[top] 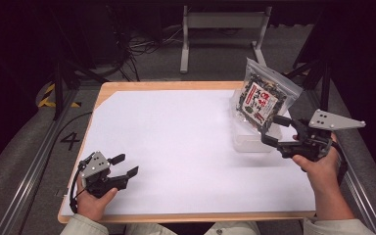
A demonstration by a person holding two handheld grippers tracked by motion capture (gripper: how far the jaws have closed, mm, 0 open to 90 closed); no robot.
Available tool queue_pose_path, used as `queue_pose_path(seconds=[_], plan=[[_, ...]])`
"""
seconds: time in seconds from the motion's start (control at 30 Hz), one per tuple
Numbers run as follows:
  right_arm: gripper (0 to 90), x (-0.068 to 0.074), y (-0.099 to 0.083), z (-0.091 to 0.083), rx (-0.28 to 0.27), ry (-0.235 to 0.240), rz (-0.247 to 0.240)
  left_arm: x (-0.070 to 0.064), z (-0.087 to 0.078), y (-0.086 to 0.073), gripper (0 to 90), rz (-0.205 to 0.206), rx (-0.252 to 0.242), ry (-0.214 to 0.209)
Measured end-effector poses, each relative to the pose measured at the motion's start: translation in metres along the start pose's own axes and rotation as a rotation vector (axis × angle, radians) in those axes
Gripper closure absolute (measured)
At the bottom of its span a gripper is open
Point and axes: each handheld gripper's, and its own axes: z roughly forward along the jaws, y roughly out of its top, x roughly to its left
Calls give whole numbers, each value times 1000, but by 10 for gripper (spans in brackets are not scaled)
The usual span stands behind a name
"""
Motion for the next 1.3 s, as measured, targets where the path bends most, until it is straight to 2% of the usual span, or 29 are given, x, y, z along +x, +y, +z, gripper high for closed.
queue_pose_path(seconds=[0.17,0.23,0.27,0.53,0.67,0.97,1.07,1.2,1.3], plan=[[207,16,-8,20,20,48,-6,0,0,0,335,1,0,-1],[205,18,-9,23,26,54,-9,0,0,0,335,-2,-1,-1],[197,23,-14,31,30,59,-4,0,0,0,332,-1,1,0],[184,34,-33,51,11,63,13,0,-1,0,321,3,-7,9],[178,37,-47,59,0,71,38,0,-1,0,320,1,-9,10],[173,48,-74,76,-14,-4,21,1,-2,0,317,5,-22,14],[176,48,-82,82,-17,-7,20,1,-3,0,315,-1,-26,10],[174,48,-94,91,-10,-42,-10,1,-2,-1,313,-3,-29,4],[172,47,-102,95,-6,-35,-6,2,-2,-1,309,2,-30,2]])
